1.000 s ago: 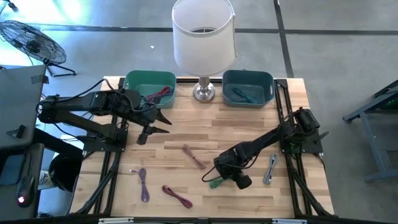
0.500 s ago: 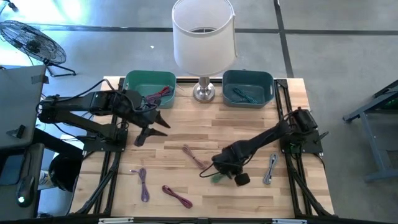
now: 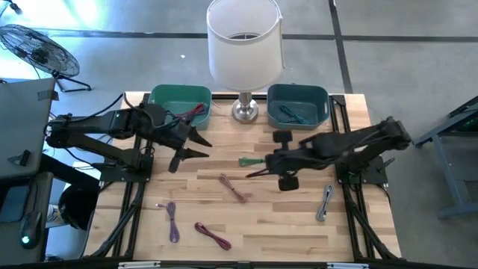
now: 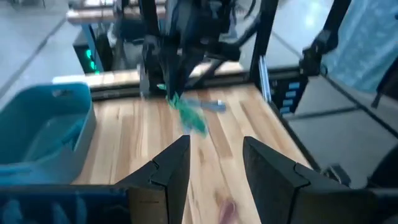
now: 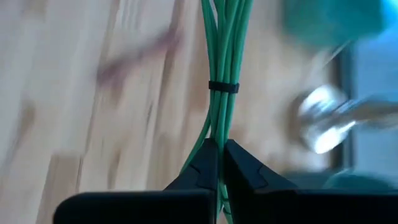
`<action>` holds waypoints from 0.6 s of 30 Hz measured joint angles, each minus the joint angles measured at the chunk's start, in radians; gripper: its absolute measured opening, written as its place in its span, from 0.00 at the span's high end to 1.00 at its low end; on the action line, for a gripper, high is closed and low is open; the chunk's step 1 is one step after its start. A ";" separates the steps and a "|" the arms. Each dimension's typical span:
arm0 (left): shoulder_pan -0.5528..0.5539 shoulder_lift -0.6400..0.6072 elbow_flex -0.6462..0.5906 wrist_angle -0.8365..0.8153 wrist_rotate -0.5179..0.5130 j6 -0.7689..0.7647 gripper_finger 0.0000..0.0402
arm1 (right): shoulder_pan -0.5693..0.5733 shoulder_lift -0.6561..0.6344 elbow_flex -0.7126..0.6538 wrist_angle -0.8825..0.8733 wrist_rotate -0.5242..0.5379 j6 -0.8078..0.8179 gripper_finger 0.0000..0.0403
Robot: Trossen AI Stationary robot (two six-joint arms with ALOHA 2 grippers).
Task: Pick & Place USB Port
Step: Put the green charger cable into the green bin
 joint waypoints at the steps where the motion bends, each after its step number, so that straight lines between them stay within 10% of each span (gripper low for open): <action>1: 0.000 0.005 0.000 0.028 0.000 0.000 0.64 | 0.015 -0.017 0.029 0.004 0.034 -0.009 1.00; 18: 0.021 0.201 0.000 0.557 0.048 0.075 0.64 | 0.097 -0.067 0.175 0.379 0.281 -0.524 1.00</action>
